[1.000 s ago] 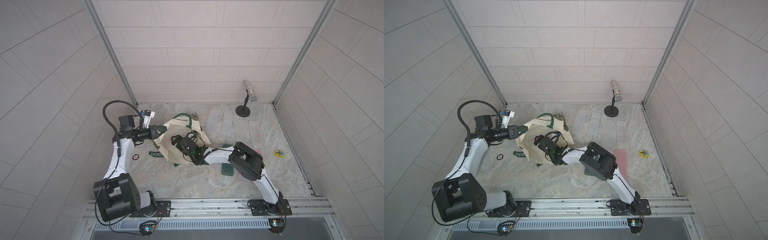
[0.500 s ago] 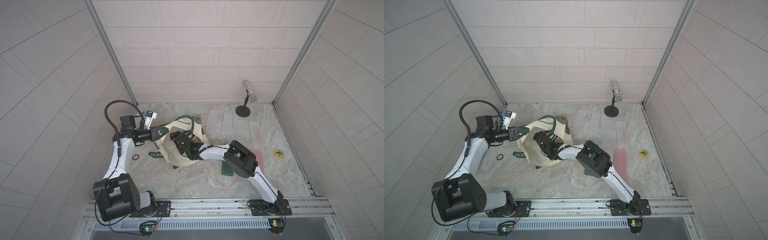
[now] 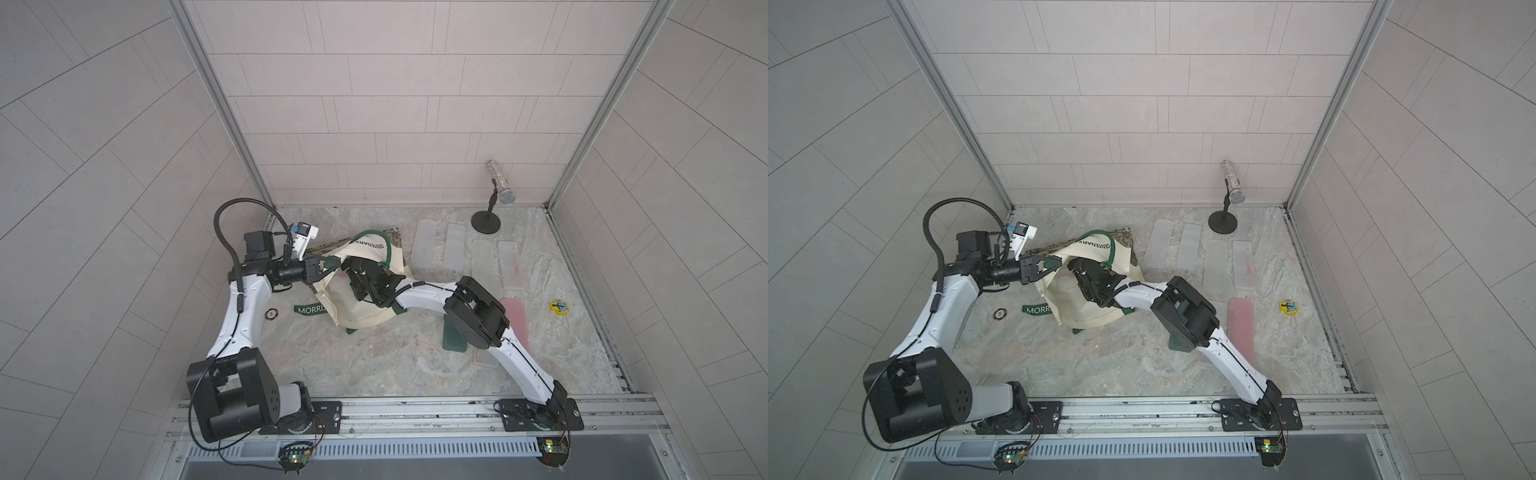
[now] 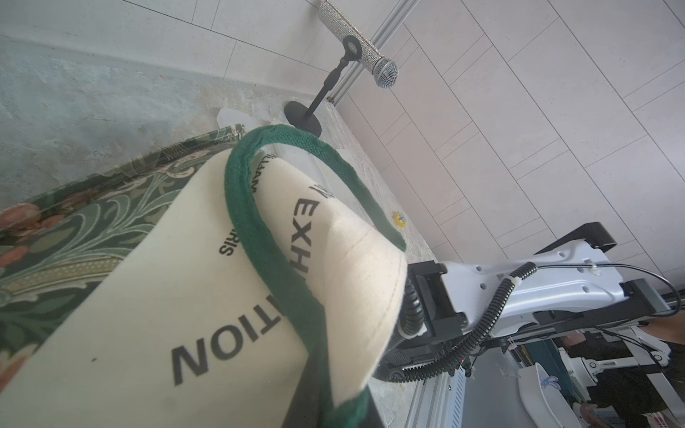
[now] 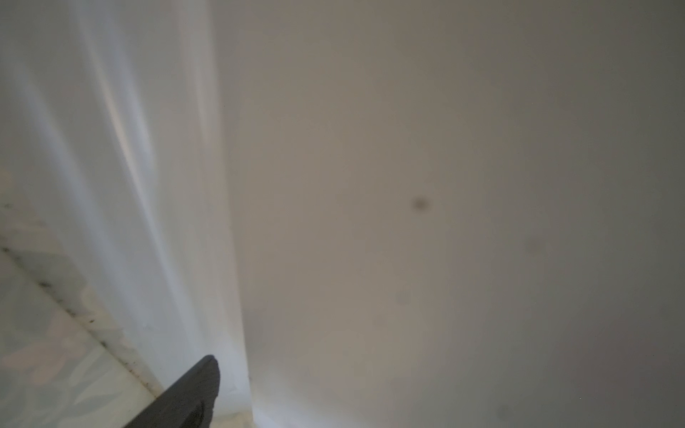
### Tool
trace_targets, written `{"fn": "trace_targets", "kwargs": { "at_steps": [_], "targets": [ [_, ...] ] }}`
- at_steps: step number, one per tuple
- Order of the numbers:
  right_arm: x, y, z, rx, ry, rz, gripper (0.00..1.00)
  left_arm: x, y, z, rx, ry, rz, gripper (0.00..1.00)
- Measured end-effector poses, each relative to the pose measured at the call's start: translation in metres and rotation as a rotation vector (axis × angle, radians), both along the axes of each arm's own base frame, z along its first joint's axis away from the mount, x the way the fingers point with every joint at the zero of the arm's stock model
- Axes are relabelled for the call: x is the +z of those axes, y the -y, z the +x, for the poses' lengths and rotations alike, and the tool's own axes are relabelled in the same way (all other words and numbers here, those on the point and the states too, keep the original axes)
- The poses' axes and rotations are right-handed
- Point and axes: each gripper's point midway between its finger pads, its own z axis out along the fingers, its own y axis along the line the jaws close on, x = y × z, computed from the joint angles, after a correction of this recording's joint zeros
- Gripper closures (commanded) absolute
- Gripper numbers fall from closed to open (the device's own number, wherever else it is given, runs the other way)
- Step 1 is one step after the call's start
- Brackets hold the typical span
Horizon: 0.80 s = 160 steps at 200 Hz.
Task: Take out the pencil case from the canvas bag
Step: Pick up the pencil case from the canvas bag.
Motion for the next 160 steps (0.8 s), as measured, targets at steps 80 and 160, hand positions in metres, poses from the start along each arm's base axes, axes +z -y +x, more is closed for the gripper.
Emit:
{"fn": "trace_targets", "kwargs": {
  "at_steps": [80,160],
  "targets": [
    [-0.009,0.011,0.01,0.02,0.0,-0.028,0.31,-0.003,0.001,0.001,0.001,0.007,0.04,1.0],
    [-0.006,0.02,0.009,0.122,0.161,-0.123,0.33,-0.009,-0.002,0.002,0.012,0.009,0.08,1.0]
  ]
}}
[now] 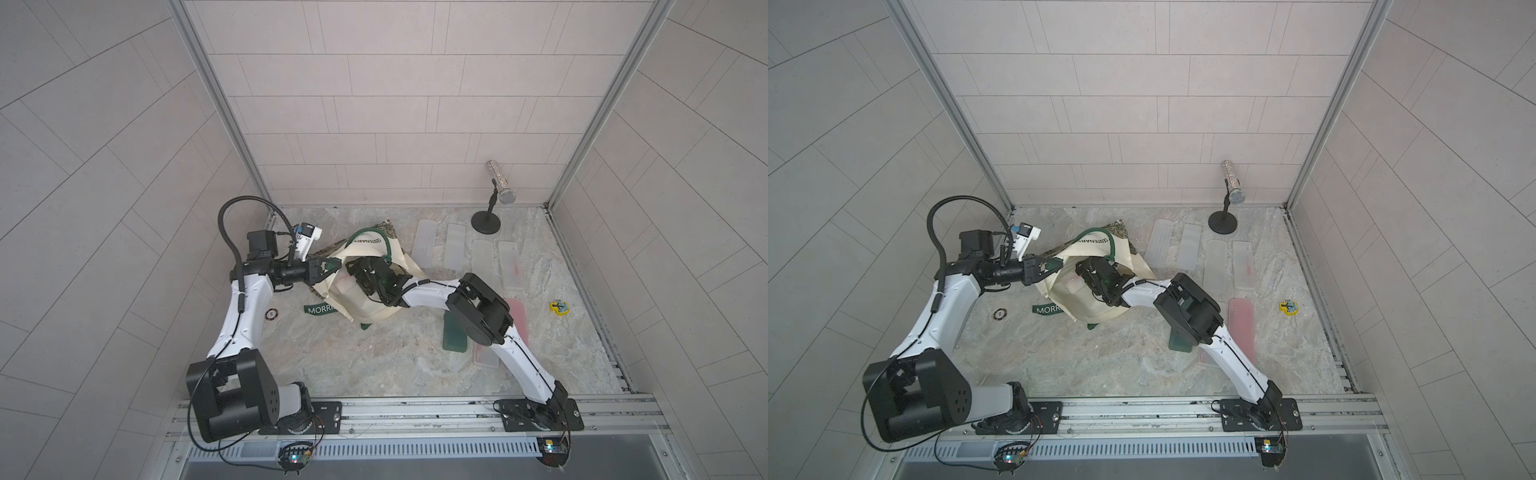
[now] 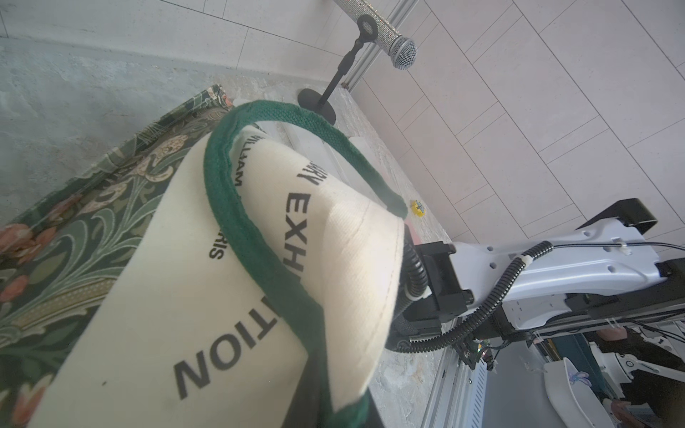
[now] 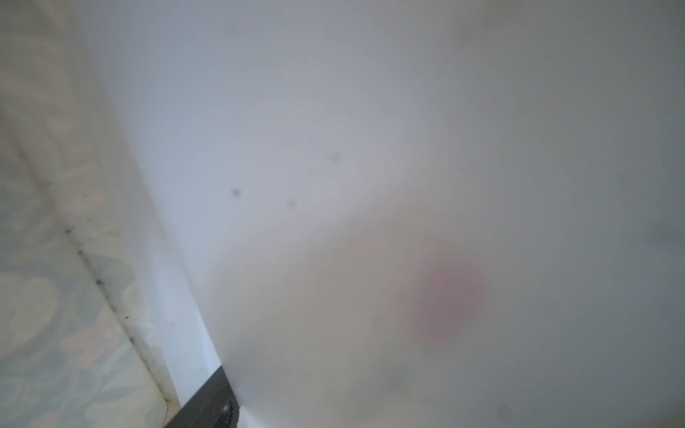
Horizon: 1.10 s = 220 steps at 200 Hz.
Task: Take out the pencil case from the canvas bag
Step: Pick up the pencil case from the canvas bag.
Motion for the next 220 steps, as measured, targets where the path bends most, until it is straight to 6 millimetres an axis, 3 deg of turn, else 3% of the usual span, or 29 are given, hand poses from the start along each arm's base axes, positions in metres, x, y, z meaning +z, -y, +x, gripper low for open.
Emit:
{"fn": "trace_targets", "kwargs": {
  "at_steps": [60,160,220],
  "targets": [
    [0.011,0.009,0.0,0.09,0.134,-0.127,0.33,0.0,0.0,0.001,0.004,0.0,0.008,1.0],
    [0.023,0.028,-0.029,0.277,0.346,-0.227,0.33,0.003,0.001,0.007,0.023,-0.02,-0.015,1.0],
    [0.032,0.029,-0.044,0.347,0.441,-0.211,0.34,0.003,0.0,0.01,0.043,-0.028,-0.014,1.0]
  ]
}}
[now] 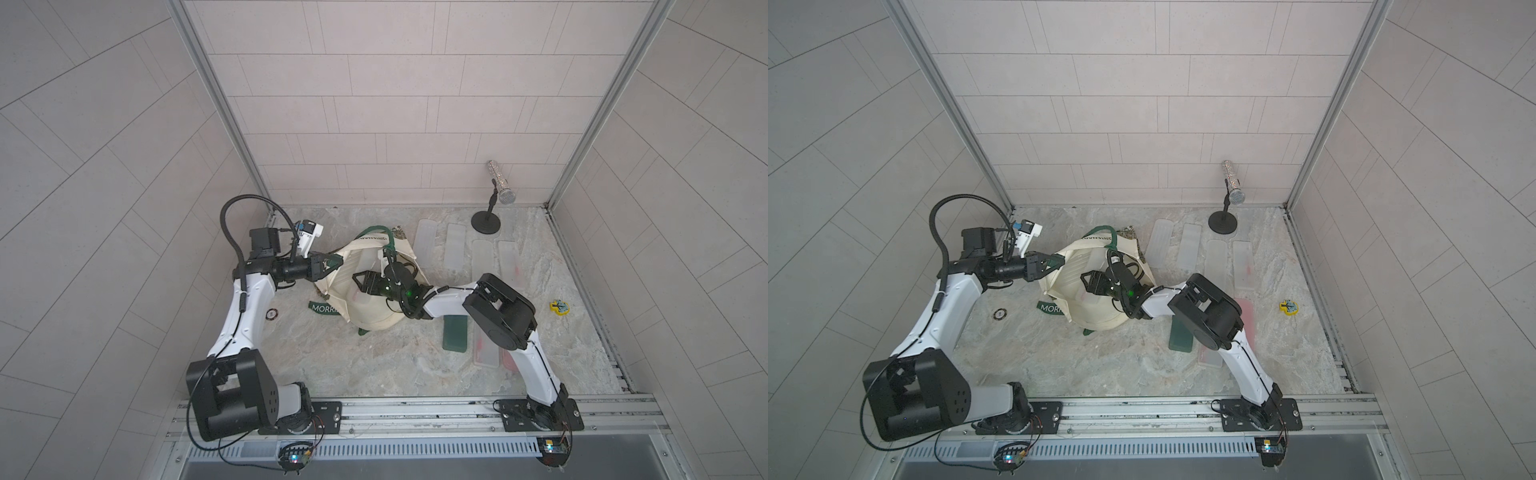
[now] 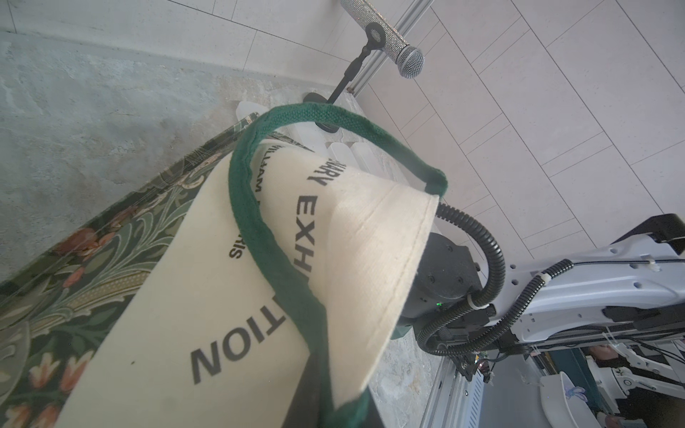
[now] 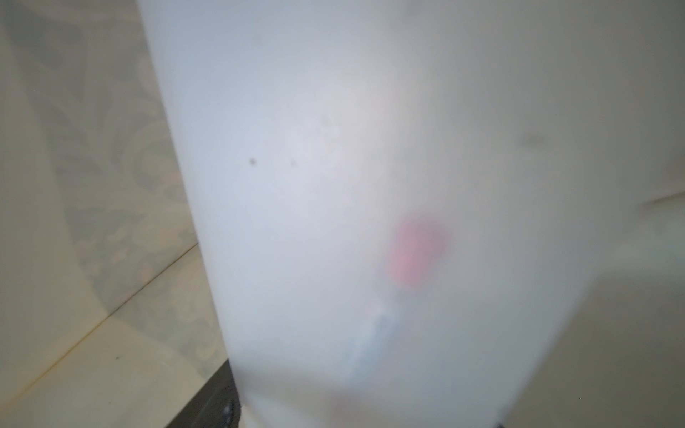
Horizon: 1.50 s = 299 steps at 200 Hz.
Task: Take out the pencil case from the canvas bag
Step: Pick up the pencil case from the canvas bag.
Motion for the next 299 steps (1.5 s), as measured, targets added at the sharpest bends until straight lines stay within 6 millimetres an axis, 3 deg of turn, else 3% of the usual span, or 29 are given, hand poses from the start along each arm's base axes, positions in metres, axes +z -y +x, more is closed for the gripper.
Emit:
{"fn": "trace_targets", "kwargs": {
  "at_steps": [32,81,134,155,218,299],
  "targets": [
    [0.012,0.004,-0.01,0.027,0.036,-0.034,0.33,0.001,-0.001,0.003,0.011,0.0,-0.002,1.0],
    [0.047,0.0,-0.022,0.078,0.112,-0.05,0.34,0.001,-0.003,0.006,0.03,-0.002,0.005,1.0],
    [0.044,-0.001,-0.034,0.133,0.128,-0.087,0.34,0.001,-0.004,0.008,0.037,-0.003,0.004,1.0],
    [0.05,0.003,-0.045,0.156,0.138,-0.09,0.34,0.002,-0.004,0.008,0.041,-0.007,0.001,1.0],
    [0.094,0.012,-0.068,0.211,0.187,-0.036,0.34,0.002,-0.006,0.012,0.058,-0.001,0.008,1.0],
    [0.112,0.036,-0.091,0.224,0.186,-0.029,0.34,0.004,-0.007,0.013,0.07,-0.005,0.007,1.0]
  ]
}}
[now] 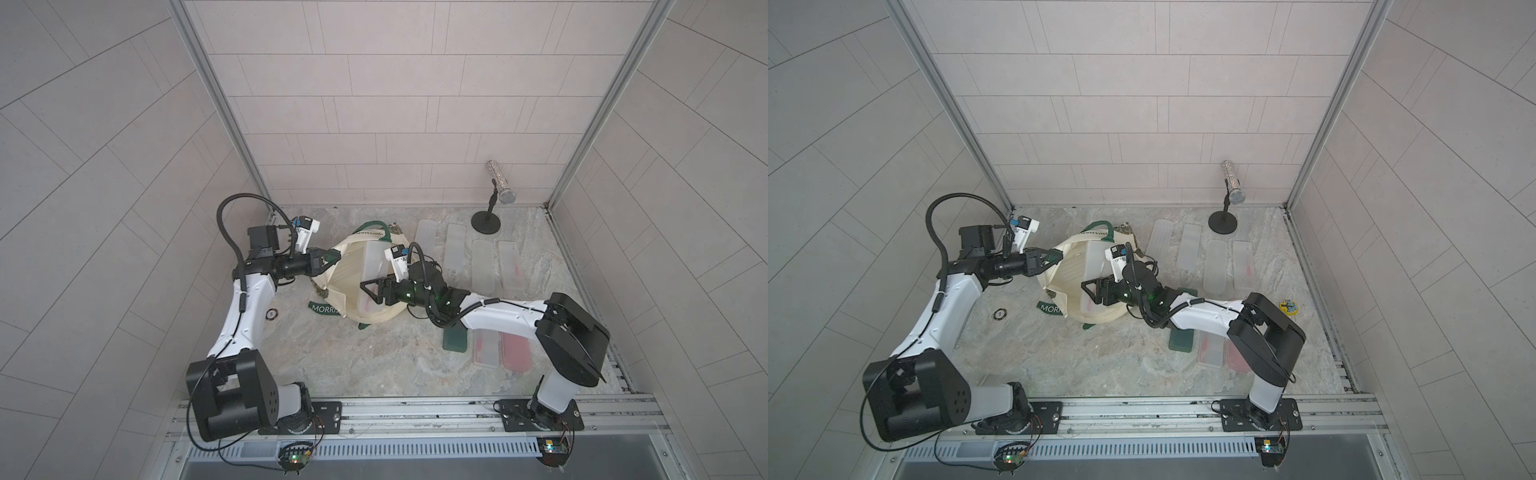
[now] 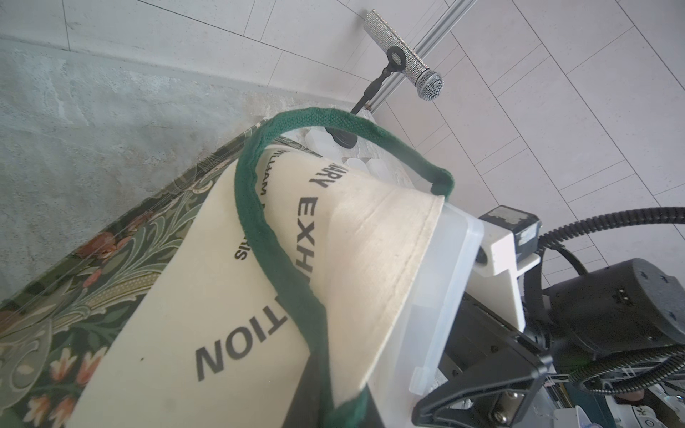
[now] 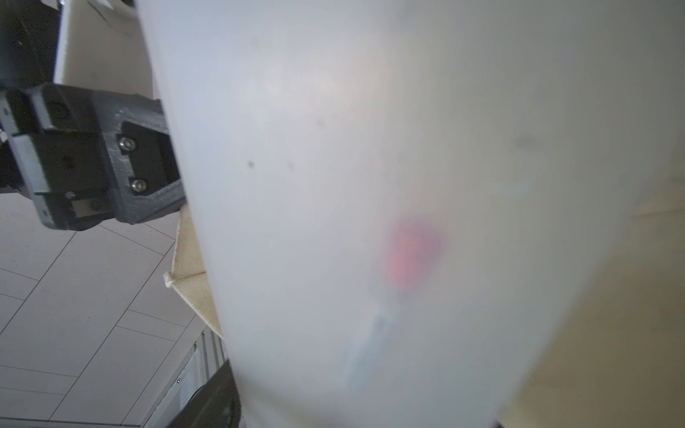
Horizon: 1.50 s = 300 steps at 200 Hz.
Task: Take out the pencil case from the canvas bag
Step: Pick up the pencil case from the canvas bag.
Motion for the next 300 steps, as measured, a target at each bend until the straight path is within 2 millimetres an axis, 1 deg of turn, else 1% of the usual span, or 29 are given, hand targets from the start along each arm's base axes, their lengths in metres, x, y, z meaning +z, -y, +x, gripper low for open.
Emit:
{"fn": "trace_targets", "kwargs": {
  "at_steps": [32,89,141,166,208,236,274,300],
  "targets": [
    [0.007,0.012,-0.007,0.0,0.0,0.015,0.35,0.001,-0.002,0.0,0.011,0.008,0.006,1.0],
    [0.005,0.05,-0.007,-0.075,-0.027,-0.02,0.34,-0.003,-0.003,0.0,0.024,-0.005,0.004,1.0],
    [0.014,0.082,-0.013,-0.137,-0.064,-0.051,0.35,-0.002,-0.006,0.001,0.04,0.01,0.021,1.0],
    [0.004,0.102,-0.01,-0.189,-0.105,-0.075,0.35,-0.002,-0.006,0.001,0.045,0.008,0.022,1.0],
    [-0.029,0.141,-0.014,-0.273,-0.195,-0.143,0.35,-0.003,-0.007,0.002,0.053,0.008,0.024,1.0],
    [-0.037,0.161,-0.016,-0.314,-0.231,-0.183,0.34,-0.003,-0.01,0.004,0.067,0.01,0.029,1.0],
    [-0.041,0.18,-0.018,-0.356,-0.259,-0.216,0.34,-0.004,-0.019,0.009,0.12,0.012,0.039,1.0],
    [-0.049,0.184,-0.023,-0.361,-0.301,-0.237,0.35,-0.004,-0.024,0.013,0.152,0.009,0.04,1.0]
  ]
}}
